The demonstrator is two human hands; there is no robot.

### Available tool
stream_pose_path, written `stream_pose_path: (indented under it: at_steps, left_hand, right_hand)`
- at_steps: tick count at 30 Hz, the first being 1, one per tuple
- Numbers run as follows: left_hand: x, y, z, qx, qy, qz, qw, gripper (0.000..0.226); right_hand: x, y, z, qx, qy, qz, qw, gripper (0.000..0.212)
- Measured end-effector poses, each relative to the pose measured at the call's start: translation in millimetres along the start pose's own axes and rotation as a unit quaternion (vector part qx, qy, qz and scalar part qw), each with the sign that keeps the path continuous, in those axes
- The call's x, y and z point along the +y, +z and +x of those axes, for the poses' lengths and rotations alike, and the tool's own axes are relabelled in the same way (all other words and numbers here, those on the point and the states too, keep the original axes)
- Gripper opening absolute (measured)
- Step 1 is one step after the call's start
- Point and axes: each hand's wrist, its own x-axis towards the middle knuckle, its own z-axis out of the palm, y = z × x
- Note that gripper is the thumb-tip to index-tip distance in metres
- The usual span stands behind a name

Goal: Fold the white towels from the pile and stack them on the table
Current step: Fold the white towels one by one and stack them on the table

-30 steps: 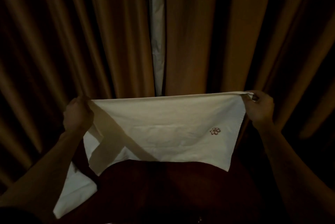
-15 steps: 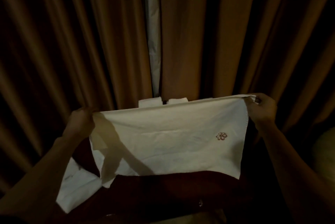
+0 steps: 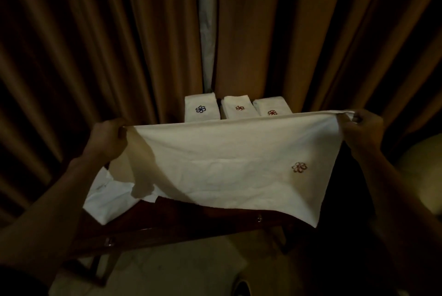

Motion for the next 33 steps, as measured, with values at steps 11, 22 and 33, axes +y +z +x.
stream_pose_path:
  at_steps: [11,22,33]
  left_hand:
    - [-6.3,19.1,0.5,-0.004,-0.082,-0.051,0.995,0.031]
    - [-41.1,149.1,5.3,-0.113,-0.139,0.004,0.984,0.025]
    - [-56.7,266.8,53.0,-0.121,-0.209,0.094,0.966,0.027]
  right_hand:
    - [29.0,38.9,-7.0,-0.046,0.065,-0.054,0.995,0.029]
    - [120.9,140.2,-18.5,-0.151,0.166,-0.15,0.963,0.03]
    - [201.9,239.1,21.6,-0.204,0.151,-0.211,0.944,0.024]
